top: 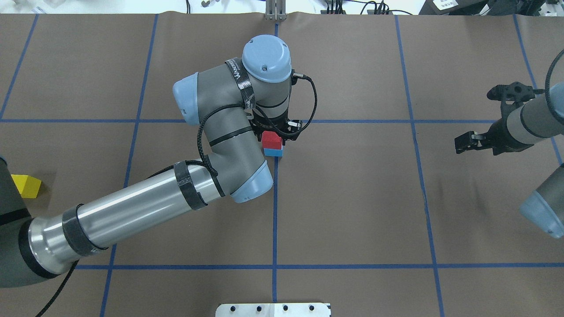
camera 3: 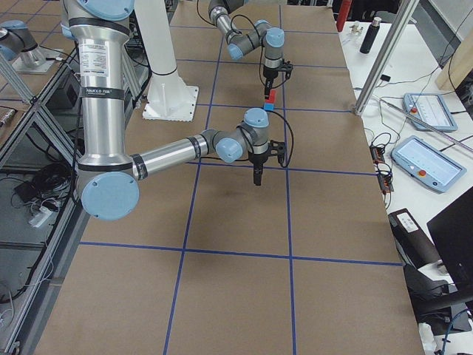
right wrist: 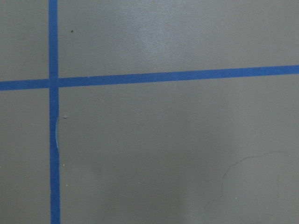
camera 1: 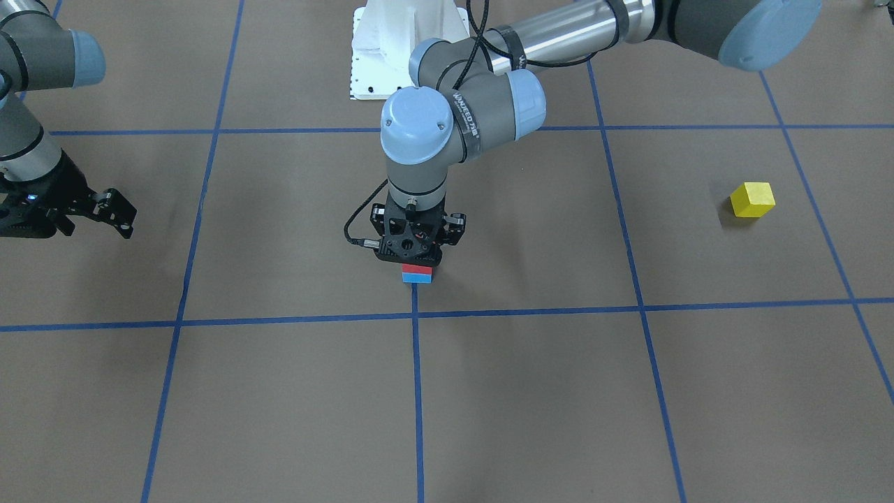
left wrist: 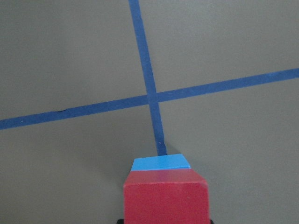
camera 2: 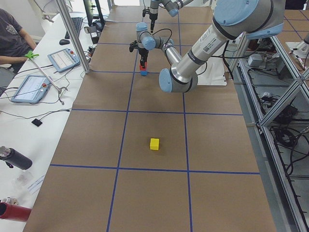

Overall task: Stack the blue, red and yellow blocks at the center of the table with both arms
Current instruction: 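Lower the red cube onto the blue cube with the left gripper, then open the left gripper and withdraw it toward the yellow cube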

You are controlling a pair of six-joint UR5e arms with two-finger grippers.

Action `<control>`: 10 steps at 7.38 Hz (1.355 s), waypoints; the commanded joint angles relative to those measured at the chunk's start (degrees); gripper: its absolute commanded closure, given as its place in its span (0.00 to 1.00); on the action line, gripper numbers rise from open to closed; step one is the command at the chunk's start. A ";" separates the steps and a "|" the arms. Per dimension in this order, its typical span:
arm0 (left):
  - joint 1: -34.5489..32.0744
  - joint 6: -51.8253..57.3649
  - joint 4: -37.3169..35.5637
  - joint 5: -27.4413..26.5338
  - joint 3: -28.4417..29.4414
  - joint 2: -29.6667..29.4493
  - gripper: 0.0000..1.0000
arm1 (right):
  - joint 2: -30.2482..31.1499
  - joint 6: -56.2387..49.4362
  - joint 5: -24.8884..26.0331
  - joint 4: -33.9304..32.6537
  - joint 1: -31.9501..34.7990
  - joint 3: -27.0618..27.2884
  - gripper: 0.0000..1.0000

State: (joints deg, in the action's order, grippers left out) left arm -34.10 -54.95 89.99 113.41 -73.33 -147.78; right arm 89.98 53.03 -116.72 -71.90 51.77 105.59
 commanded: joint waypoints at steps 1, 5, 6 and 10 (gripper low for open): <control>0.00 -0.06 0.01 -0.03 -0.05 0.12 0.01 | -0.06 -0.03 0.00 0.00 0.00 0.05 0.00; -2.01 -0.24 -3.65 0.32 -8.27 2.12 0.00 | 0.20 -0.03 0.09 0.00 0.00 0.05 0.00; -3.41 -0.07 -7.86 0.49 -16.15 7.01 0.00 | 0.29 -0.03 0.09 0.00 0.09 0.05 0.00; -8.95 12.19 -8.78 0.58 -39.14 35.74 0.00 | 0.90 -0.65 0.26 0.88 0.18 -0.03 0.00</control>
State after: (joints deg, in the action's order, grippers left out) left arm -40.71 -48.30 80.92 113.96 -106.81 -121.04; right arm 90.80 52.41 -116.51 -71.23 51.94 105.61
